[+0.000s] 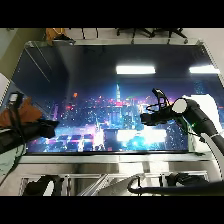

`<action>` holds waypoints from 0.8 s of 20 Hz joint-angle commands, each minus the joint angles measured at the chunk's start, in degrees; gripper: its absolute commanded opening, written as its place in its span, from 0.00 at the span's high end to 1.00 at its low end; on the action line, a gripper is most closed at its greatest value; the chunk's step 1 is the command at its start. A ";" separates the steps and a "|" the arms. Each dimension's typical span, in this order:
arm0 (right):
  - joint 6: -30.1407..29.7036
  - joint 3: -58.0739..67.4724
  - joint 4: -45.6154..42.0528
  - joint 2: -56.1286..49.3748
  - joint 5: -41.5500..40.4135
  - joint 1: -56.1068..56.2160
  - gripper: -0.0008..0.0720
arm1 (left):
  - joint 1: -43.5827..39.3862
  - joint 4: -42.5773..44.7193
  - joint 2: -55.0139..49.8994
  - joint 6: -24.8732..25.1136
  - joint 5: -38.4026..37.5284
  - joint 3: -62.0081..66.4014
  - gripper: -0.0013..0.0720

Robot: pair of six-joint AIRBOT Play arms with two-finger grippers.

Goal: Fold the shirts.

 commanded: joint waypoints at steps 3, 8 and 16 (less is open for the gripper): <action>0.02 -0.02 0.02 -0.04 0.02 0.04 0.97 | 0.04 37.83 -10.08 -7.80 4.92 12.02 0.04; 0.02 -0.02 0.02 -0.04 0.02 0.04 0.97 | 1.95 52.87 -34.71 -8.96 2.45 19.74 0.03; 0.00 -0.02 0.02 -0.04 -1.09 0.04 0.97 | 8.70 52.17 -63.54 -11.39 0.22 27.91 0.03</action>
